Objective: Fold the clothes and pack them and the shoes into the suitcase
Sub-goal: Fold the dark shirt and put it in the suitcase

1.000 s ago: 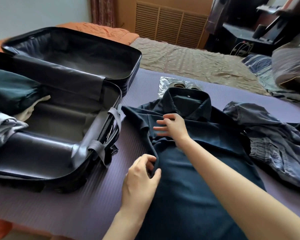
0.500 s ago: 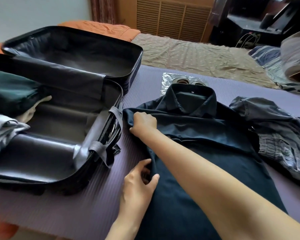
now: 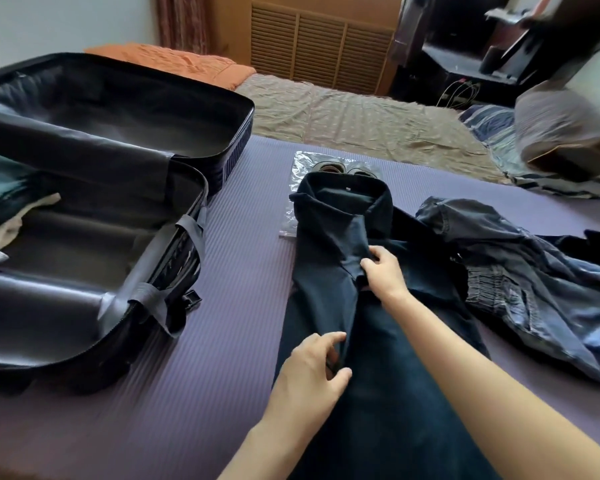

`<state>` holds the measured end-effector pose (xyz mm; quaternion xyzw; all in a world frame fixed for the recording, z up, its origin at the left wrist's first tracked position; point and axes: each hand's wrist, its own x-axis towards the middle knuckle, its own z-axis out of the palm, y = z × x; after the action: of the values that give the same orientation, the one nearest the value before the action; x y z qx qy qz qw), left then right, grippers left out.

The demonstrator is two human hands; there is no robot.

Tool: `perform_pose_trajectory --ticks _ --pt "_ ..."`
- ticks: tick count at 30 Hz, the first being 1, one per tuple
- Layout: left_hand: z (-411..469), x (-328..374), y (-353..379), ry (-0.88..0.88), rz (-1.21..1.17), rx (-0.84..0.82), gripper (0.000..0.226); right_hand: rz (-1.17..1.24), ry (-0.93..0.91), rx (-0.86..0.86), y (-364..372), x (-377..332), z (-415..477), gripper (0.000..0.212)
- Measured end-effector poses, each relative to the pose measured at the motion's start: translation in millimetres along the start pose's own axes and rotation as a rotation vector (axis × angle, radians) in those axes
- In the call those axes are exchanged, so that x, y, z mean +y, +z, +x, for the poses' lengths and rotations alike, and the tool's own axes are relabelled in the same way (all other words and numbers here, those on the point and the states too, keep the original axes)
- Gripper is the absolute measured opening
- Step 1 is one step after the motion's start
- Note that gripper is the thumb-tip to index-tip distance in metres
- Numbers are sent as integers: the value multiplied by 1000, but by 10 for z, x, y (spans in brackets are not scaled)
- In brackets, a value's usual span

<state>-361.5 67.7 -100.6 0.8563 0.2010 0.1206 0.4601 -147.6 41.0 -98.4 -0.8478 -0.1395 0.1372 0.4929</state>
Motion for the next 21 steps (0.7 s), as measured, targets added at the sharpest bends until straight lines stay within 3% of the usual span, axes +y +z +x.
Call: perform_pose_trajectory --ticks 5,8,10,12,16,19,21 --pt "-30 -39 8 -32 24 -44 33 -103 -24 36 18 4 -46 31" --pt "96 -174 -11 159 241 172 25 -363 -45 154 -28 4 -63 40" --pt "257 -284 29 235 380 283 34 -527 -123 219 -57 28 -63 47" --pt "432 -402 98 237 526 254 44 -571 -224 268 -68 3 -4 55" --pt "540 -627 265 171 728 46 62 -513 -399 104 64 -336 298 65" --pt "511 -670 309 174 762 34 62 -524 -463 -17 310 -631 585 63" --pt "504 -680 307 177 754 55 61 -598 -457 -27 497 -743 764 51"
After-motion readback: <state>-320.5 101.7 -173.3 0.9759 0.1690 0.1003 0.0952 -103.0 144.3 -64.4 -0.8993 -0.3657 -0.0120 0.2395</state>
